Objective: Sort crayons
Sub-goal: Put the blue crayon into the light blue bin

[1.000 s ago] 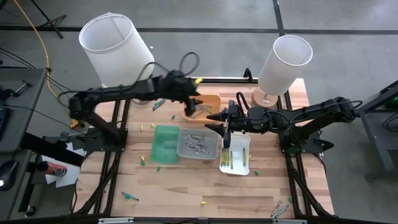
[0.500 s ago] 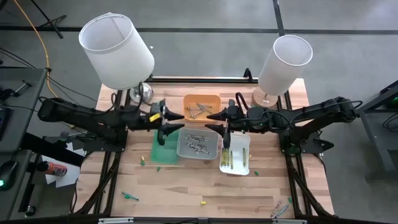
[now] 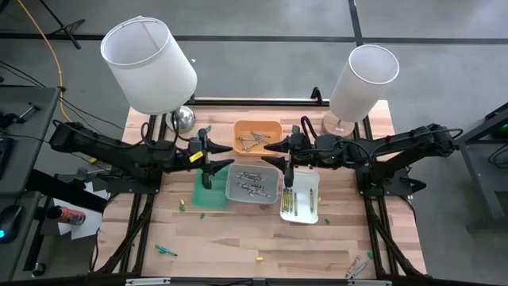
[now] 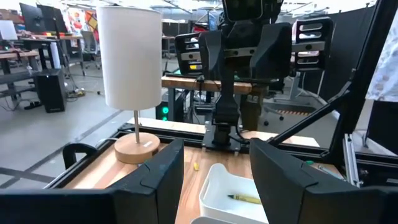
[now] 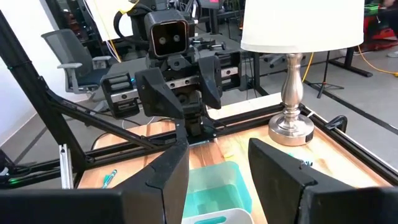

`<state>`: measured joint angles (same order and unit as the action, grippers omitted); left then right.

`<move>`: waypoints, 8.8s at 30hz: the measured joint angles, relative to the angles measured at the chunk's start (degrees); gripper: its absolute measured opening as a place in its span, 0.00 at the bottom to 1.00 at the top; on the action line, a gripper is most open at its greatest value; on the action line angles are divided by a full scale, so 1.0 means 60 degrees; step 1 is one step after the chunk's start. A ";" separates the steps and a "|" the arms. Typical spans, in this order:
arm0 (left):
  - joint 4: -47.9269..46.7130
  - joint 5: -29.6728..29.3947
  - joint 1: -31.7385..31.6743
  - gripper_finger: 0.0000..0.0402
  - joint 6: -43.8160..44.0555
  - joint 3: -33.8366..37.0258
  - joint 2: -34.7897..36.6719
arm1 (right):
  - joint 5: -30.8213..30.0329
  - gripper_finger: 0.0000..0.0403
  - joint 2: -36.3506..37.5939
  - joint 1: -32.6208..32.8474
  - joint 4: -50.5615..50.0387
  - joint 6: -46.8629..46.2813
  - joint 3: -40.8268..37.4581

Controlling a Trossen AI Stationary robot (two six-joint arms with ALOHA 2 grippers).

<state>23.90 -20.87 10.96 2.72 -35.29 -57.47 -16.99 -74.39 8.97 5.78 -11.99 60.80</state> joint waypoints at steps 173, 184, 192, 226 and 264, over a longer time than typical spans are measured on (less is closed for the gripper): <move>-0.0346 -0.0167 -0.0207 0.42 0.0523 -0.0007 -0.0011 | 0.4847 0.00 -0.4642 -0.3748 -0.5397 -0.3523 -0.0474; -0.0378 -0.0167 -0.0207 0.42 0.0521 -0.0007 -0.0011 | 0.4359 0.00 -0.4863 -0.3759 -0.5334 -0.3529 -0.0484; -0.0386 -0.0167 -0.0207 0.42 0.0518 -0.0007 -0.0011 | 0.3910 0.00 -0.4854 -0.3807 -0.5399 -0.3506 -0.0481; -0.0524 -0.0167 -0.0205 0.42 0.0720 -0.0007 -0.0011 | 0.4623 0.05 -0.3264 -0.5508 -0.6085 0.1389 -0.0484; -0.0996 -0.0673 -0.0203 0.42 0.1290 -0.0004 -0.0011 | 0.3343 0.38 -0.4879 -0.5722 -0.5627 0.9828 -0.0437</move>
<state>17.92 -24.91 9.74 10.46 -35.31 -57.54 3.06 -103.66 -25.36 -27.98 46.98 58.17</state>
